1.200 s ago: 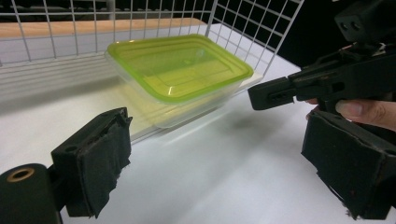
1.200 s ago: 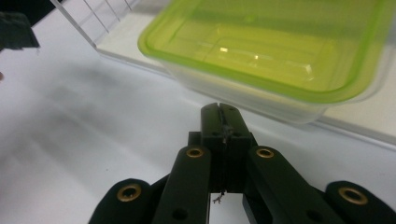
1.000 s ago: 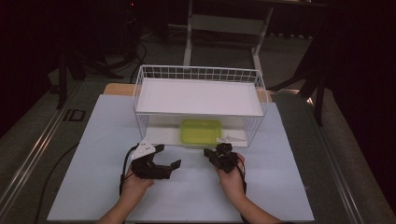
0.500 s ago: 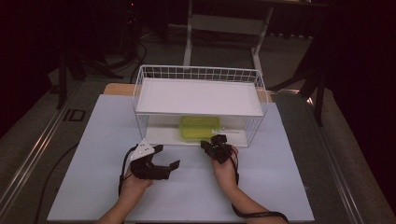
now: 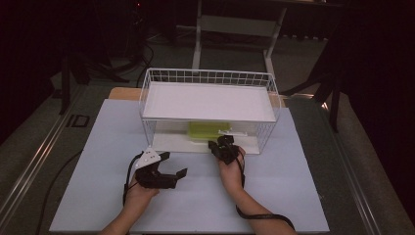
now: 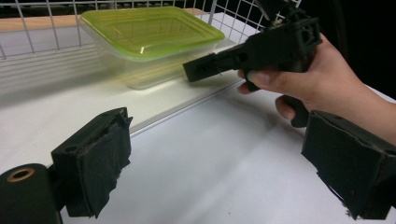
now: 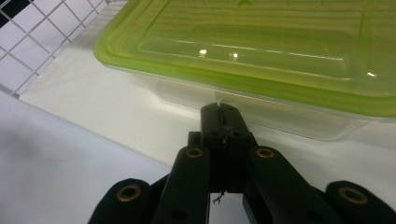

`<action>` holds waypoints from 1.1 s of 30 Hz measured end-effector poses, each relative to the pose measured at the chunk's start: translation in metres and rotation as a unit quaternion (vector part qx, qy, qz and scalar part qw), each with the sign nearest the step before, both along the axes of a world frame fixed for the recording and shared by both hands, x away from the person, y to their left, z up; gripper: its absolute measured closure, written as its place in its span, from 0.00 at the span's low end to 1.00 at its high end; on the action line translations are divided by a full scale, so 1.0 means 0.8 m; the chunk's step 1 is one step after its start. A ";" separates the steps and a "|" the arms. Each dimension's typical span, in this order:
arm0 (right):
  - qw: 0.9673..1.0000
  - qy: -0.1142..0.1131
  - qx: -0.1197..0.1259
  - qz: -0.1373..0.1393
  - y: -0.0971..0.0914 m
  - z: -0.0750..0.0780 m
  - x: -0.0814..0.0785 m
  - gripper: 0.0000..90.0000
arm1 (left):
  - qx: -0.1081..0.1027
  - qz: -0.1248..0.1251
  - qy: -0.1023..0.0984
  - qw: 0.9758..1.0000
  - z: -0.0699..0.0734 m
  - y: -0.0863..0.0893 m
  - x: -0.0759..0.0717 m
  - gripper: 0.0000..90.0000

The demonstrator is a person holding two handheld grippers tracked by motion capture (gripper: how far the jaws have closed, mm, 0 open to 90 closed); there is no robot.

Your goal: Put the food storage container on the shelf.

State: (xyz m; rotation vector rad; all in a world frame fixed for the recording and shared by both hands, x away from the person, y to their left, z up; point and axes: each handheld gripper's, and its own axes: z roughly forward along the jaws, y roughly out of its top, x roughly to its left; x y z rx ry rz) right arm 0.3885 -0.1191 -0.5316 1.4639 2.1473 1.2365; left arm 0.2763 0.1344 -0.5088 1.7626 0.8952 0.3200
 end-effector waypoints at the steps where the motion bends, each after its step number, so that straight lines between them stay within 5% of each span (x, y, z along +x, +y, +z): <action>1: 1.000 0.000 -0.001 -0.002 0.000 0.000 0.002 1.00 | 0.000 0.000 0.000 1.000 0.000 0.000 0.000 0.10; 20: 1.000 0.010 -0.005 -0.013 0.005 -0.002 0.015 0.97 | 0.006 -0.013 0.005 1.000 -0.005 -0.007 -0.001 0.10; 28: 0.999 -0.021 -0.029 0.006 -0.003 0.012 -0.009 0.91 | 0.003 -0.018 0.004 1.000 -0.003 -0.010 -0.002 0.10; 33: 0.998 -0.047 -0.029 0.023 -0.015 0.030 -0.030 0.74 | -0.018 -0.020 -0.006 1.000 -0.002 -0.010 -0.002 0.10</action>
